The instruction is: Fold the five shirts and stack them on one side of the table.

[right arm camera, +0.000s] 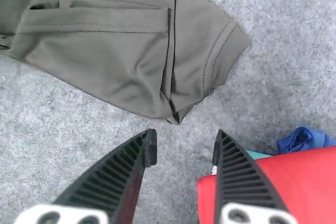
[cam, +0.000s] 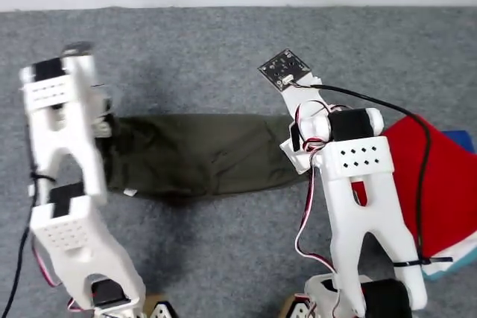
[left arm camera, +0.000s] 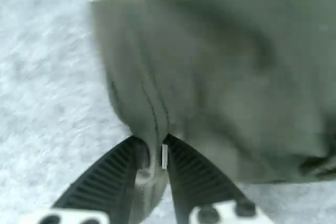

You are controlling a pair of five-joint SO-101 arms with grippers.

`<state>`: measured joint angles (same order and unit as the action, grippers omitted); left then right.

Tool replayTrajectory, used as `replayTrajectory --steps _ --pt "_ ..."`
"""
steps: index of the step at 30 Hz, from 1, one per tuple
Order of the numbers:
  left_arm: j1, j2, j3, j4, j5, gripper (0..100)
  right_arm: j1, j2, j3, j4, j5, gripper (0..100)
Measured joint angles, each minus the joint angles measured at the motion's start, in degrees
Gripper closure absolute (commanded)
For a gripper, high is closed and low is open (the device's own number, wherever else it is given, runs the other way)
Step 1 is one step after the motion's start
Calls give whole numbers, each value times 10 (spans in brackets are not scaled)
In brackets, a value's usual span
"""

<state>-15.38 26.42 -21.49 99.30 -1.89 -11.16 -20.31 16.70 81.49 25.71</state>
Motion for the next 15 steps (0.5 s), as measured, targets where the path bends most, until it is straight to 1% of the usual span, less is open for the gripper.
replayTrajectory --steps 2,5,8,11,13,15 --pt "48 -2 0 0 -1 988 18 0 -8 0 0 818" --pt "127 -11 0 0 -1 988 65 0 -35 0 0 819" --pt "221 -20 0 0 -1 988 128 0 -58 0 3 819" --pt "309 -20 0 0 -1 988 197 0 -69 0 22 819" --pt "356 -20 0 0 -1 988 245 0 -75 0 26 819" --pt "389 -20 -10 0 -1 988 295 0 -78 0 29 819"
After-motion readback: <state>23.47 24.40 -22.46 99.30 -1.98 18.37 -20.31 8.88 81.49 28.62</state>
